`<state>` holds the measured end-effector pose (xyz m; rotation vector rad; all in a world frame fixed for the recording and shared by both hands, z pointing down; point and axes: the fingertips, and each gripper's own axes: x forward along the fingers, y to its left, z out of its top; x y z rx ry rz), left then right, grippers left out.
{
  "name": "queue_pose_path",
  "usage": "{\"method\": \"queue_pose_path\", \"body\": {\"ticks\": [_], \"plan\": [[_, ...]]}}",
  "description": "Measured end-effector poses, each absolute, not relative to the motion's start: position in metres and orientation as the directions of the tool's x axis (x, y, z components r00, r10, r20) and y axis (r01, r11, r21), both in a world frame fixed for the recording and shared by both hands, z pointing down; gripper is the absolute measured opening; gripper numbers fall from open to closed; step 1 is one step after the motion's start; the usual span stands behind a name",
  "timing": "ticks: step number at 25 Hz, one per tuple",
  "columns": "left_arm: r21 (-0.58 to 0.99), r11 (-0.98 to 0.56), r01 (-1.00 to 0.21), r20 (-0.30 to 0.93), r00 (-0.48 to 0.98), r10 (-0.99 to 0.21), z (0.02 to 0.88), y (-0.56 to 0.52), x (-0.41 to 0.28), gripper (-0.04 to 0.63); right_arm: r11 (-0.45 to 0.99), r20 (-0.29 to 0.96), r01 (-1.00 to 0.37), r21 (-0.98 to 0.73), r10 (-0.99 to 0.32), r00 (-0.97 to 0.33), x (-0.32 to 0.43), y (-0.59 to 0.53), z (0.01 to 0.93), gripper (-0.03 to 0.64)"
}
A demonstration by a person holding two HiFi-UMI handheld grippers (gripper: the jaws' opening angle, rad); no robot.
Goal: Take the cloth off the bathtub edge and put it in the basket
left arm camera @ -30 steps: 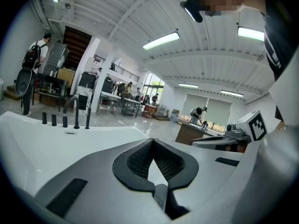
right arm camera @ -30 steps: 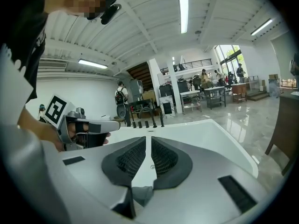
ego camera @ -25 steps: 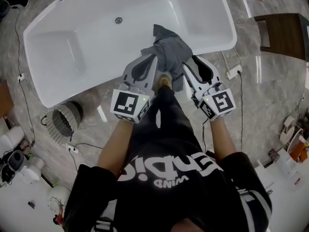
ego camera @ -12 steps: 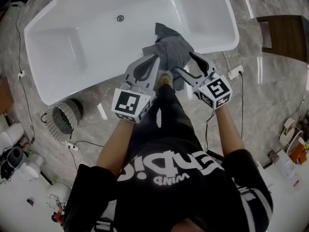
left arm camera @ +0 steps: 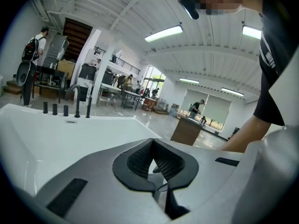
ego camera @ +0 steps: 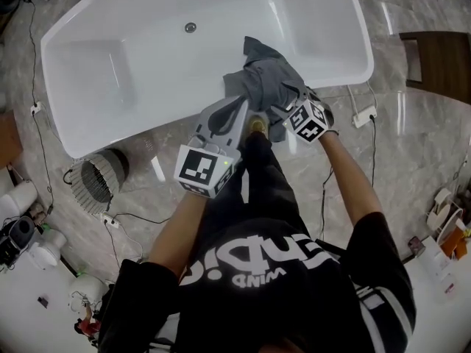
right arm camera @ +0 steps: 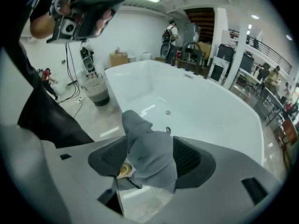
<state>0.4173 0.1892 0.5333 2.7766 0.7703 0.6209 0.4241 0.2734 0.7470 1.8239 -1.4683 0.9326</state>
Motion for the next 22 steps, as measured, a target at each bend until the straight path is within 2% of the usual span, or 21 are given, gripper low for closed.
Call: {"method": "queue_pose_path", "body": {"ticks": [7, 13, 22], "plan": [[0.312, -0.850, 0.425, 0.375, 0.767, 0.521, 0.551, 0.182, 0.409, 0.012, -0.053, 0.905, -0.999, 0.013, -0.424, 0.034, 0.424, 0.268, 0.823, 0.264], [0.322, -0.854, 0.410, 0.391, 0.764, 0.514, 0.558, 0.176, 0.403, 0.012, 0.077, 0.943, -0.997, 0.022, -0.333, -0.004, 0.425, 0.268, 0.857, 0.265], [0.321, -0.854, 0.410, 0.411, 0.752, 0.515, 0.570, 0.181, 0.403, 0.012, 0.114, 0.940, -0.993, -0.005, -0.339, -0.043, 0.428, 0.266, 0.864, 0.265]]}}
